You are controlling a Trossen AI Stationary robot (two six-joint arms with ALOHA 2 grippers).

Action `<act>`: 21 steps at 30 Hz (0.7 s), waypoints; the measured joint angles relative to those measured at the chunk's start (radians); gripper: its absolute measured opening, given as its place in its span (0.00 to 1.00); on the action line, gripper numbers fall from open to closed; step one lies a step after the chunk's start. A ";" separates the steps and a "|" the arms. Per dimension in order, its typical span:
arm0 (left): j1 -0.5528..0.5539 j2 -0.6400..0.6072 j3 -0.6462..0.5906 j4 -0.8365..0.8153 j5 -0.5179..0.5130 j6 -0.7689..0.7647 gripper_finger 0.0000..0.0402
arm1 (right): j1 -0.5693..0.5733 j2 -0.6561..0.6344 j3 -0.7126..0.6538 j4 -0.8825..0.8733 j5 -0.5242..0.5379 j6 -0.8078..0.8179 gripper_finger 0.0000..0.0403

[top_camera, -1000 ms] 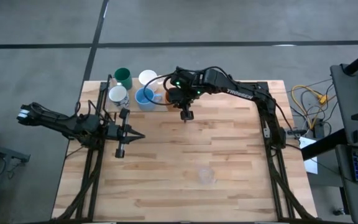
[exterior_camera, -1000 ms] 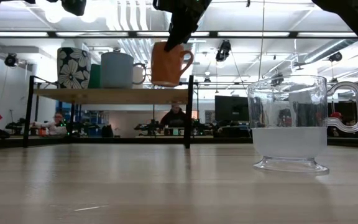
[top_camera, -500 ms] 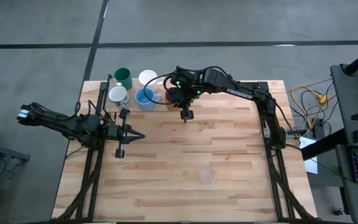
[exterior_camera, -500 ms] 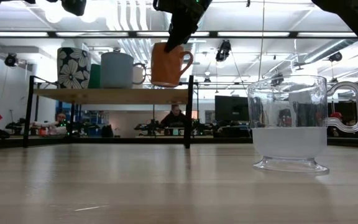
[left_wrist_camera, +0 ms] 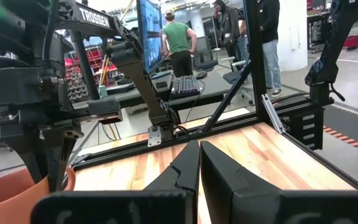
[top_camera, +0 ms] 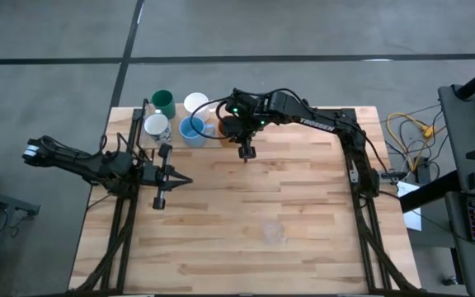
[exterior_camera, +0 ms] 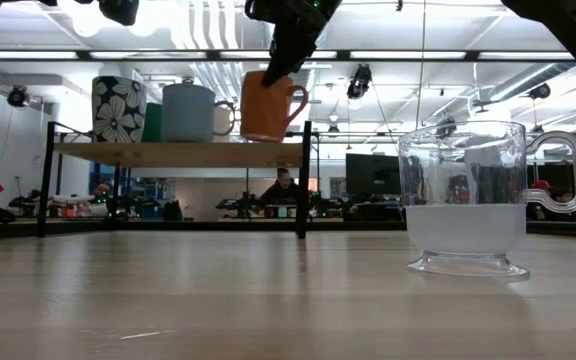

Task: Stack small to large cups/mugs on shelf
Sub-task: Put the orange mug on the shelf

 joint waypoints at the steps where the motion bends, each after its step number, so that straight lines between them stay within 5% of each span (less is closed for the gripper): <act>1: 0.000 0.000 0.000 0.000 0.000 0.000 0.00 | 0.000 0.000 0.000 0.000 0.000 0.000 0.03; 21: 0.000 0.000 0.000 0.000 0.000 0.000 0.00 | -0.007 0.000 -0.026 0.022 0.002 -0.015 0.03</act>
